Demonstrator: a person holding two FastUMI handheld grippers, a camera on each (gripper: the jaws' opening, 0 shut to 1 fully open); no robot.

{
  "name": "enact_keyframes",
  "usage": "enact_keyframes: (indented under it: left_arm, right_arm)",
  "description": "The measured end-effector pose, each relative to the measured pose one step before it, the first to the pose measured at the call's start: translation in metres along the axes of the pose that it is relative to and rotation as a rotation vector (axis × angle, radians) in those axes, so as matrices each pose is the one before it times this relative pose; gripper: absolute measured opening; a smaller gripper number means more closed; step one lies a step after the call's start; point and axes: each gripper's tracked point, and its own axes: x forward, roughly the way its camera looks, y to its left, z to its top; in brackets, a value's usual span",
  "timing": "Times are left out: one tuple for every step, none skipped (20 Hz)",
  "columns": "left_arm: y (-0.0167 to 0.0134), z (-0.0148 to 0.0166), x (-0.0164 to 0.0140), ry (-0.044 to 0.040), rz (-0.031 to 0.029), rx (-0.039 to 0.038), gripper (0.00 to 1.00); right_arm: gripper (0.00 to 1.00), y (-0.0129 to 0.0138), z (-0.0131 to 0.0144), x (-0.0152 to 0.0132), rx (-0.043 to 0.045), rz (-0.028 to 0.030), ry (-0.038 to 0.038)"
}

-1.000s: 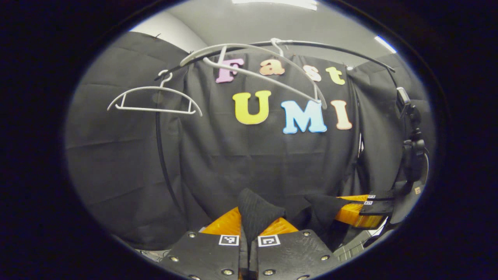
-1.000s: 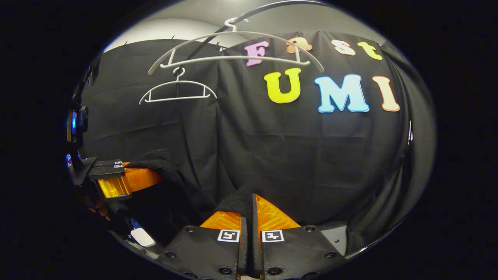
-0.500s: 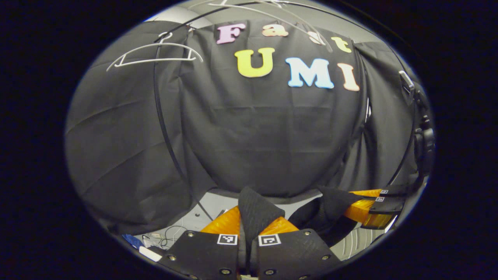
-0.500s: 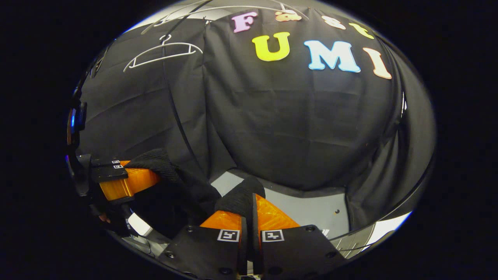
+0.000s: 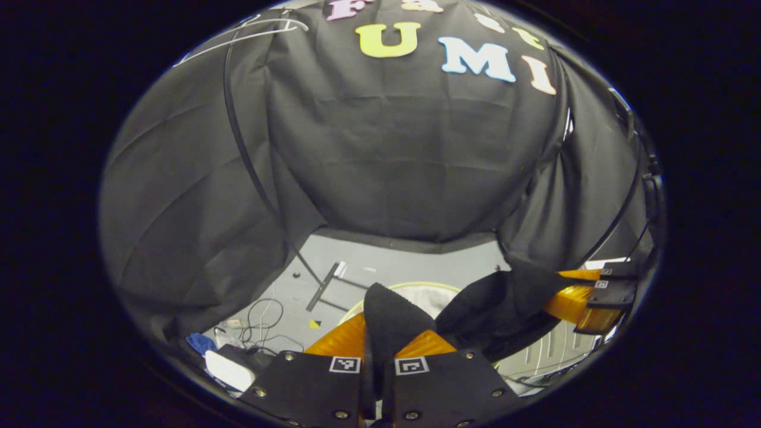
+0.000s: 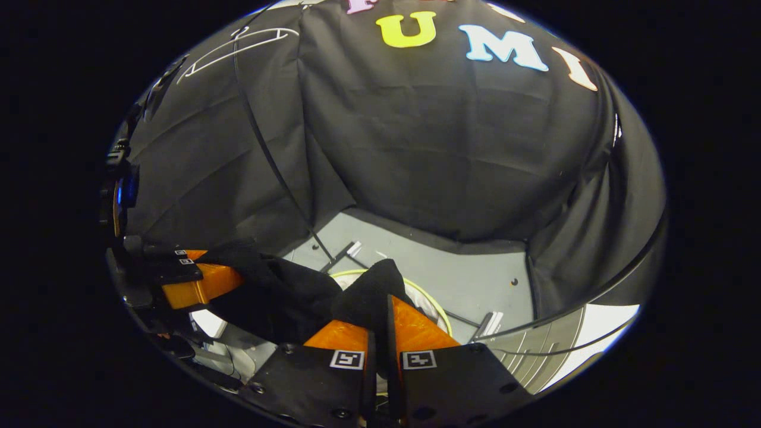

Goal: Grasp the clothes on the hanger with both hands and then place them into the laundry hamper below.

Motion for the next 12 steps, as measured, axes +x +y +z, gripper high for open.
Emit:
enact_keyframes:
  left_arm:
    - [0.00222,-0.01049,0.00189,0.03013,0.00299,0.00272,0.06]
    - [0.00062,-0.00696,0.00167,0.0209,-0.00089,0.00069,0.06]
    - [-0.00127,-0.00428,0.00179,0.01773,-0.00555,-0.00347,0.07]
    - [-0.00412,-0.00617,0.00185,0.01547,-0.01547,-0.00677,0.03]
    - [-0.0037,0.00012,0.00014,0.00223,-0.01167,-0.00341,0.09]
    - [-0.00195,0.00224,0.00094,-0.00737,-0.00503,-0.00083,0.27]
    - [0.0006,0.00546,0.00012,-0.01479,0.00252,0.00416,0.45]
    - [0.0025,0.00936,-0.00609,-0.02758,0.01363,0.00943,0.63]
    - [0.003,0.01025,-0.00359,-0.02728,0.01516,0.00812,0.81]
    - [0.00386,0.00471,-0.0003,-0.01871,0.0113,0.00999,0.99]
    - [0.00147,0.00508,-0.0019,-0.01464,0.01037,0.00385,0.98]
    - [0.00043,0.00411,-0.00226,-0.01171,0.00733,-0.00044,0.98]
  right_arm:
    - [0.1,0.00114,-0.00549,0.00265,-0.00846,-0.0071,0.02016]
    - [0.1,-0.00035,-0.00043,0.00101,-0.0078,-0.00269,0.01909]
    - [0.1,0.00009,-0.00107,0.00086,-0.0032,0.00244,0.01819]
    - [0.1,0.00244,-0.00138,-0.00026,-0.00232,0.01088,0.02099]
    - [0.13,-0.00008,-0.00153,0.00138,-0.00181,0.00452,0.01124]
    - [0.28,-0.00109,0.00095,0.00025,0.00036,0.00437,0.00138]
    - [0.2,0.00342,-0.00456,-0.00155,0.00815,0.01923,-0.00882]
    - [0.4,0.00252,0.00131,-0.00106,0.00983,0.02123,-0.02148]
    - [0.6,0.0033,0.00461,-0.00049,0.00001,0.01222,-0.01361]
    - [0.8,0.0002,0.00916,-0.00039,-0.01312,-0.00019,-0.00895]
    - [1.0,0.00176,0.00172,-0.00382,-0.01837,-0.00481,-0.01098]
    - [0.93,0.00003,0.0019,-0.00304,-0.01561,-0.00332,-0.0083]
